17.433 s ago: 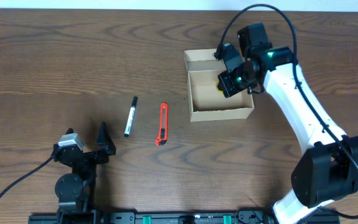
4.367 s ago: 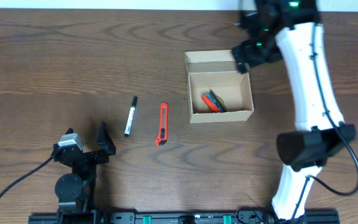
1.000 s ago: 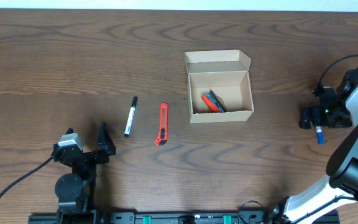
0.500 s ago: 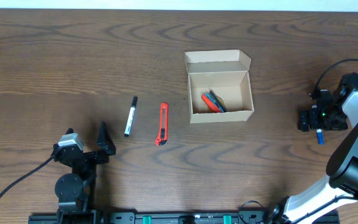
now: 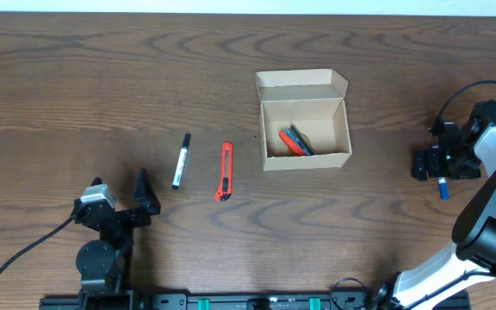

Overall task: Pack container
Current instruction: 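Lower the right gripper and grasp the blue whiteboard marker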

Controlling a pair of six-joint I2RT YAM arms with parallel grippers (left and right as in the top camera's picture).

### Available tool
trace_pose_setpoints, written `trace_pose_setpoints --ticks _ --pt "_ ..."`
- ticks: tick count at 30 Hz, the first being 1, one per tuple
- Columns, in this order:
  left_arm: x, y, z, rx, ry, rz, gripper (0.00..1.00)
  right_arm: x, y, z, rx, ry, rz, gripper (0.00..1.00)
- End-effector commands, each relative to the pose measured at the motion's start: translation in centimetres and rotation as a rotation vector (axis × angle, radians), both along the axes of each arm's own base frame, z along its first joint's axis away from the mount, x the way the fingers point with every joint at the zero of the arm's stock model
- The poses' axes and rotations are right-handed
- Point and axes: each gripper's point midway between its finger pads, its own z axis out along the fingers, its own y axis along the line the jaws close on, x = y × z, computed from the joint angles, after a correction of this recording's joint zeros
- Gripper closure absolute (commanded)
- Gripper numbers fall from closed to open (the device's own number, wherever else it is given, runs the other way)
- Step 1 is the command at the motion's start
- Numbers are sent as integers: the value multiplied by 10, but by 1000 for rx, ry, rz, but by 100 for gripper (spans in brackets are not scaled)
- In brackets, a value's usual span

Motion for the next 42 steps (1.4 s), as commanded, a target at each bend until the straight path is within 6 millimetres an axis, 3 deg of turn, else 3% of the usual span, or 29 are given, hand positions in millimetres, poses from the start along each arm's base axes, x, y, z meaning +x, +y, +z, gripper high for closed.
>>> trace_pose_setpoints --ticks 1,20,28,33,34,38,42 --pt "-1 5 -18 24 55 24 5 0 1 0 22 -17 -6 6" --pt "-1 5 -18 24 55 24 5 3 -3 1 50 -54 -26 9" --pt "-1 5 -18 24 55 24 5 3 -3 1 50 -55 -26 29" --pt "-1 5 -18 24 55 24 5 3 -3 1 49 -56 -26 51" --pt "-1 5 -18 24 55 24 5 4 -3 1 49 -56 -26 60" --pt "-1 5 -18 24 55 24 5 4 -3 1 48 -59 -26 68" --pt "-1 5 -18 24 55 24 5 5 -4 1 47 -60 -26 91"
